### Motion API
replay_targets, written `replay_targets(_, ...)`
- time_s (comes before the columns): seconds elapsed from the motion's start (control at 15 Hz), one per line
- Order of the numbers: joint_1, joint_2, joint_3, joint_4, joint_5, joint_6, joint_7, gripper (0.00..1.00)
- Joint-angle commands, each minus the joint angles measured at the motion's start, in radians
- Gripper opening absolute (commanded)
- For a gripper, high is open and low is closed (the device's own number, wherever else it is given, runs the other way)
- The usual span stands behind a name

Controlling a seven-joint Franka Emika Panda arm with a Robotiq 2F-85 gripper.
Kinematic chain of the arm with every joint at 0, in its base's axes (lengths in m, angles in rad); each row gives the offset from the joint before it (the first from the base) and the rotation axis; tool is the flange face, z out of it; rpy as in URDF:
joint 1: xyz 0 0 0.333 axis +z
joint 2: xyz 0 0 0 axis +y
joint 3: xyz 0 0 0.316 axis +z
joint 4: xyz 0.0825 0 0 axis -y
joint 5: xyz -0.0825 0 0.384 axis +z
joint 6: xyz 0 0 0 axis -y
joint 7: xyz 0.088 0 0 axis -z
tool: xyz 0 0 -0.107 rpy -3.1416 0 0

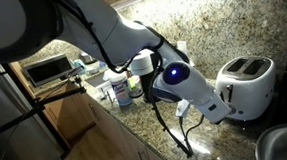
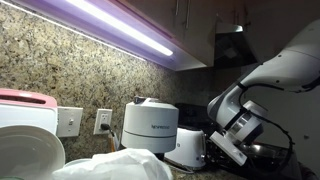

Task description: Press the button on the toaster

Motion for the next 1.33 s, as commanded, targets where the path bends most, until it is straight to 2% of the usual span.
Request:
replay_targets(0.0, 0.030, -0.008, -0.039, -0.019, -0.035, -0.043, 0.038, 0.00)
replay_targets(0.8, 0.077, -0.009, -0.097, -0.020, -0.036, -0.042, 0.045, 0.00)
replay_targets(1.27, 0.069, -0.004, -0.073, 0.023, -0.012, -0.003, 0.019, 0.00)
